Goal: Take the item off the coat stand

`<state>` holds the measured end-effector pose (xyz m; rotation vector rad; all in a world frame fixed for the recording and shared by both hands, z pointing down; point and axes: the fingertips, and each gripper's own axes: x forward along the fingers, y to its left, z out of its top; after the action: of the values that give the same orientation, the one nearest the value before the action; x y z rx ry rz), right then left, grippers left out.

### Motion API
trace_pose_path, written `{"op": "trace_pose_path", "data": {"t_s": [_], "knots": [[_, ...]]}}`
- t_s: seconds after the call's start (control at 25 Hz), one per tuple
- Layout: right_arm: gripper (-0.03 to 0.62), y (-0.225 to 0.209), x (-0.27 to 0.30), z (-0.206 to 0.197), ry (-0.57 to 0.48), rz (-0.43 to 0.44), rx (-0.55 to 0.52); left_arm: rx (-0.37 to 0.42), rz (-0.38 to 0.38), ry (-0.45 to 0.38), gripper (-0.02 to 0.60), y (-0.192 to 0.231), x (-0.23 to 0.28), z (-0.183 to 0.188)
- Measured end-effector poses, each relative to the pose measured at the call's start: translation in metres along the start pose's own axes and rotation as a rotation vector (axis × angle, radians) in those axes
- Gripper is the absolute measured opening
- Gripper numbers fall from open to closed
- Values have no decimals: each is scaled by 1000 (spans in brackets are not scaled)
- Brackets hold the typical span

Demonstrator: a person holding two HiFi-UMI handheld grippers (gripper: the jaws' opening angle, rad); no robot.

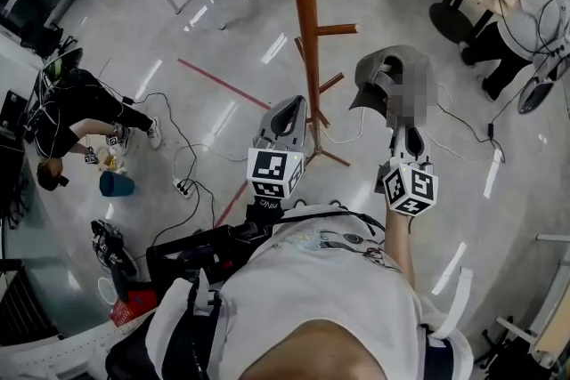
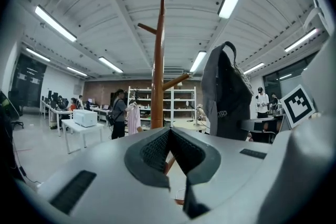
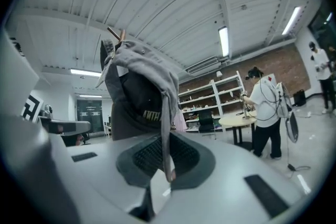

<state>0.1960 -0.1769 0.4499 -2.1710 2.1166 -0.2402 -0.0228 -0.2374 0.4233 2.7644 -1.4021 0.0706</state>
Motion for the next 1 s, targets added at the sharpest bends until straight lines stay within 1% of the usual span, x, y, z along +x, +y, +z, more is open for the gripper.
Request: {"op": "trace_pose_path", "data": {"t_s": [0.16,0.48,1.0], "knots": [[23,7,-3,1,-1,24,-2,5,-9,-10,3,-11,6,6],[23,6,-6,6,-13,12,-17,3,-10,-13,3,-12,7,6],[23,8,-4,6,-17,28,-8,10,-3,-10,3,-14,6,7]]}}
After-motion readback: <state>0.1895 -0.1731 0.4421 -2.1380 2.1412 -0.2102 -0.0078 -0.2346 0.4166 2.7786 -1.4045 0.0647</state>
